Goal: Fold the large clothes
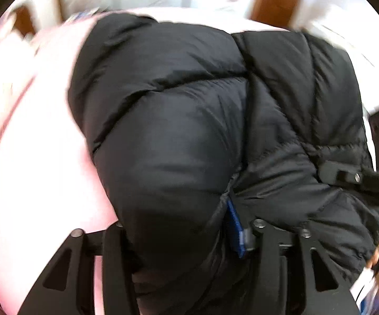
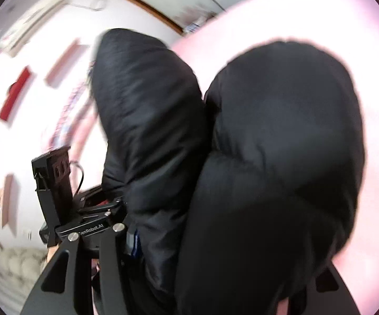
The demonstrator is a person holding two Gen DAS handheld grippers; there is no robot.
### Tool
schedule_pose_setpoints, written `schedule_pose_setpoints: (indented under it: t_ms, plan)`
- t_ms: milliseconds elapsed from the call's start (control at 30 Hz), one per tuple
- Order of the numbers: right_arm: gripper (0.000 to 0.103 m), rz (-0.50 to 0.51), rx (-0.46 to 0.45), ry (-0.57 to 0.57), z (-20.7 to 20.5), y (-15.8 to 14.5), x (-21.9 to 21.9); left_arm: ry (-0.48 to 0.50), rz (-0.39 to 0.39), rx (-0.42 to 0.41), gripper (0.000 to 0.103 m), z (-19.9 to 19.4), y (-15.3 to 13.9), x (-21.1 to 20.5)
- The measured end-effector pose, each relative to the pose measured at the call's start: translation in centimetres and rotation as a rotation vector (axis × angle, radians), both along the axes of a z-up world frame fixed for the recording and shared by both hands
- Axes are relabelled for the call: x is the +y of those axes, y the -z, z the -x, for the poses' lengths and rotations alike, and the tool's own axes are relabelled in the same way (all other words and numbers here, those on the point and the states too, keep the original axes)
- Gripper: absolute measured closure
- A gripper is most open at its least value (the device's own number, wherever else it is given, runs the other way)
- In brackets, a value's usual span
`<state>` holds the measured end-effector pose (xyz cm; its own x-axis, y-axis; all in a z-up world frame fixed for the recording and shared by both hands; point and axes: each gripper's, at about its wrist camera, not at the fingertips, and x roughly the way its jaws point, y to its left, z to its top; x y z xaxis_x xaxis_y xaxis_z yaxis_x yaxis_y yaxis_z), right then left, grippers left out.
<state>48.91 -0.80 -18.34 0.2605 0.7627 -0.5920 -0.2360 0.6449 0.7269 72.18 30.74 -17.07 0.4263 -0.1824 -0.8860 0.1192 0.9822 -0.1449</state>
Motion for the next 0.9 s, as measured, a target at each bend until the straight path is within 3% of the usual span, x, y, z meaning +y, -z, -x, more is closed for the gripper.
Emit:
schedule_pose_setpoints:
  t_ms: [67, 133, 200, 267, 333, 433, 500, 633, 767, 800, 833, 900]
  plan:
    - [0.049, -0.029, 0.047, 0.027, -0.8, 3.1, 0.9, -0.054, 0.048, -0.015, 0.043, -1.3, 1.5, 3.1]
    - [0.042, -0.057, 0.055, 0.046, -0.8, 5.1, 1.6, -0.072, 0.051, -0.036, 0.037, -1.6, 2.3, 4.6]
    - [0.036, -0.053, 0.052, 0.050, -0.4, 6.4, 2.1, -0.091, 0.014, -0.050, 0.029, -1.7, 3.0, 5.1]
    - [0.032, -0.032, 0.042, 0.051, -0.1, 6.8, 2.8, -0.119, -0.019, -0.057, 0.010, 0.1, 3.7, 4.3]
    - [0.028, 0.001, 0.025, 0.044, 0.8, 6.7, 3.4, -0.166, -0.062, -0.067, 0.000, -0.2, 3.8, 4.9]
    - [0.026, 0.049, 0.022, 0.035, 1.2, 5.2, 4.3, -0.159, -0.083, -0.086, 0.000, 1.3, 3.0, 6.9]
    - [0.023, 0.086, 0.022, 0.035, 1.2, 4.1, 5.2, -0.141, -0.133, -0.112, 0.000, 3.0, 1.7, 5.4]
    - [0.021, 0.180, -0.043, 0.042, 5.0, 0.6, 4.7, -0.107, -0.276, -0.150, 0.000, 5.5, -1.4, 3.4]
    - [0.021, 0.234, -0.115, 0.058, 8.7, -3.3, 3.7, -0.108, -0.315, -0.176, 0.000, 7.7, -5.6, 1.8]
    - [0.021, 0.246, -0.133, 0.061, 8.8, -4.7, 1.8, -0.108, -0.321, -0.184, 0.000, 11.9, -4.6, 1.3]
    - [0.021, 0.251, -0.156, 0.066, 10.8, -6.0, 0.9, -0.107, -0.328, -0.195, 0.000, 14.0, -6.2, 0.7]
    - [0.021, 0.238, -0.173, 0.072, 8.0, -7.2, -3.6, -0.102, -0.335, -0.207, 0.000, 17.4, -9.1, -0.9]
